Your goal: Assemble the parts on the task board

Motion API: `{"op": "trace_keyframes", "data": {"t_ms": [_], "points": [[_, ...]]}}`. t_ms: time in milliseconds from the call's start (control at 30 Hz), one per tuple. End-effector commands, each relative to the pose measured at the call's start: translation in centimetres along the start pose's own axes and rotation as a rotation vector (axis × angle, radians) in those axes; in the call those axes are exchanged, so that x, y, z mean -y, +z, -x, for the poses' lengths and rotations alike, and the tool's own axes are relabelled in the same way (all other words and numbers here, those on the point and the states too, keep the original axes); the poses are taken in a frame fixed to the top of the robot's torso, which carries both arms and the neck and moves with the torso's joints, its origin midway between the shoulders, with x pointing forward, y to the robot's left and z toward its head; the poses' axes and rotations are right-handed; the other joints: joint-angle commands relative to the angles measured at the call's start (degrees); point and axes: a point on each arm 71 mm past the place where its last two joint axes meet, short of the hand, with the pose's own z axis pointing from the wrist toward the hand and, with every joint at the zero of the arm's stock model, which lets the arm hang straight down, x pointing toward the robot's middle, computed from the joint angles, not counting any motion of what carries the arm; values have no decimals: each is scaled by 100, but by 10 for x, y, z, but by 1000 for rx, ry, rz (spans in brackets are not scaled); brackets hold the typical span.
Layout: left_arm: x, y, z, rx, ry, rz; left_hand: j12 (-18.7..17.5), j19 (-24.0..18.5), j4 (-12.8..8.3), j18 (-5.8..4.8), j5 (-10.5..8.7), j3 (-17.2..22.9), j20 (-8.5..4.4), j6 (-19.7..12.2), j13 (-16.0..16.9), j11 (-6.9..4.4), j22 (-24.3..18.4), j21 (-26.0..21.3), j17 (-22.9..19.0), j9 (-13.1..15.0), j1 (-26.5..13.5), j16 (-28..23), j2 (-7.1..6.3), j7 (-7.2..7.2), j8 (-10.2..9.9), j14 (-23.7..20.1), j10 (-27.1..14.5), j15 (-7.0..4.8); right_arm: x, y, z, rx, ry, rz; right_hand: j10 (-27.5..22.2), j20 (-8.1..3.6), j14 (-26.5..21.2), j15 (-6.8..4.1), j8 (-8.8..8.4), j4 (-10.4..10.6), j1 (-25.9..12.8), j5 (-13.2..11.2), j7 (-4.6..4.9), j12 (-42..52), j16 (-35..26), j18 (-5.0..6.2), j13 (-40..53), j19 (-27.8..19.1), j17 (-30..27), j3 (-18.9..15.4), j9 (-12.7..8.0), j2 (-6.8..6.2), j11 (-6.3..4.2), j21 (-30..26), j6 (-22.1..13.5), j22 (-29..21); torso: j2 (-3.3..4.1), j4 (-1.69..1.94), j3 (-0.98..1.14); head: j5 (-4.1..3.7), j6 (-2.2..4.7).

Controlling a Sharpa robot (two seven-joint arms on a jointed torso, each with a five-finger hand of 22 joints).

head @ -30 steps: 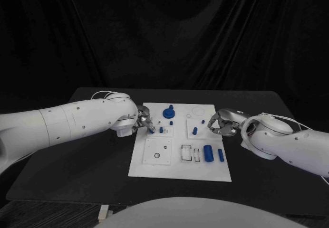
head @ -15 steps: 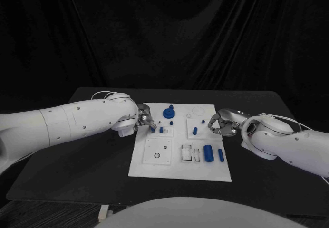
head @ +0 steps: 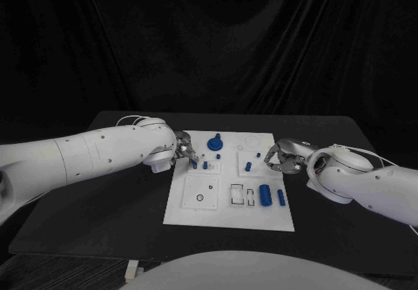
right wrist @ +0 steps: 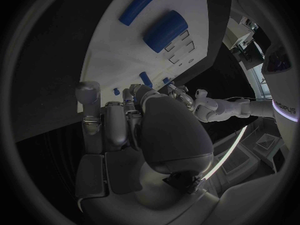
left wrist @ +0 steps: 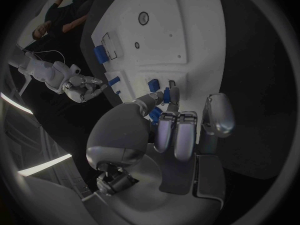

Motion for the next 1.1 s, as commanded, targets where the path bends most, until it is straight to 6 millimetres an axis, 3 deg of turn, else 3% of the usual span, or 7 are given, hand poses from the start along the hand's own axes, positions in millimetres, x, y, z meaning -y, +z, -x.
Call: {"op": "trace_keyframes", "data": {"t_ms": [33,1100], "points": [[2,2,-1,6,-11,-19,-31,12,-81,22,-41,121,1,107,999,-27,831,-21,1295,21,13,-34,51,-145,4,444,59,-46,2,-1,-1,-1,0,-14,87,-7,185,30,20,-5,-66,17,-9,-26,-29,74,847,-51,-6,33,7,8,9,-25,46,438,1,1,-1,6,-1],[-7,7,-11,-36,-6,-12,-45,-17,-104,32,-124,89,0,67,984,-33,818,-70,1261,70,64,-49,22,-155,50,419,39,-48,2,-1,-2,1,1,-14,94,-9,187,28,19,-19,-82,18,-10,-20,-23,75,855,-50,0,49,6,8,7,-39,38,439,-2,-7,-3,4,-1]]}}
